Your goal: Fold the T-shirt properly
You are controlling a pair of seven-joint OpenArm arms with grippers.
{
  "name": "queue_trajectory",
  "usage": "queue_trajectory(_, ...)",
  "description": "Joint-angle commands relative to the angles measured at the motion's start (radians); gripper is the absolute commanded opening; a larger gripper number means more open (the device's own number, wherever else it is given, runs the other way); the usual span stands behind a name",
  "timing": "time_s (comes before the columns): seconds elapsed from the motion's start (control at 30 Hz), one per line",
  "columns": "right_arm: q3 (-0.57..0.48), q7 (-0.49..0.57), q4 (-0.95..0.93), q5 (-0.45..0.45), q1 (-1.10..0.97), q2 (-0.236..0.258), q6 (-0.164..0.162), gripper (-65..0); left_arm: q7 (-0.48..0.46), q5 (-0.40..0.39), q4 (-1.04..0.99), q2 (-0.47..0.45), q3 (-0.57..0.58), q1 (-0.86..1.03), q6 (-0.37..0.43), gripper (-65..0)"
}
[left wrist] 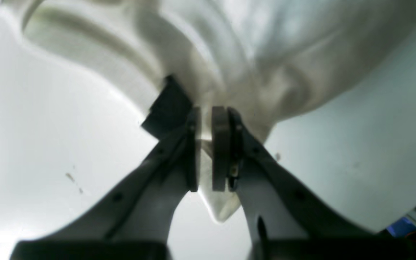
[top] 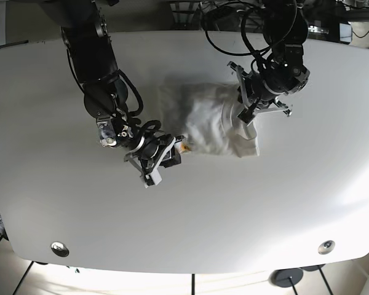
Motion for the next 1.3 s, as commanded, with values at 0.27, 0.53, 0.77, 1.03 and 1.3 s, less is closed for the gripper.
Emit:
queue_trajectory(0.27,0.005,0.095,-0.087,-0.008,0.007,0.023,0.076,-53.1,-0.035,-0.008,-0.131,-0.098,-0.059,-0.067,-0.001,-61.5)
queue_trajectory(0.53,0.007,0.096,-0.059,-0.002,-0.014,0.060,0.104,-53.3,-0.155,-0.005,-0.329,-0.097,-0.056,-0.139,-0.001,-61.5)
queue_trajectory(0.77,0.009,0.096,0.083,0.000,-0.135,0.104,0.113,-53.3,-0.176,-0.002,-0.553,-0.100,0.004,-0.357,-0.001,-61.5)
queue_trajectory(1.03,0.010,0.095,0.163,-0.002,-0.198,0.104,0.112,-53.3,-0.086,-0.008,-0.443,-0.121,0.036,-0.487,-0.001,-61.5)
queue_trajectory(1.3,0.079,0.093,0.160,-0.006,-0.197,0.095,0.112,-53.3,0.077,-0.160,-0.068,-0.170,0.034,-0.225,-0.001,-61.5)
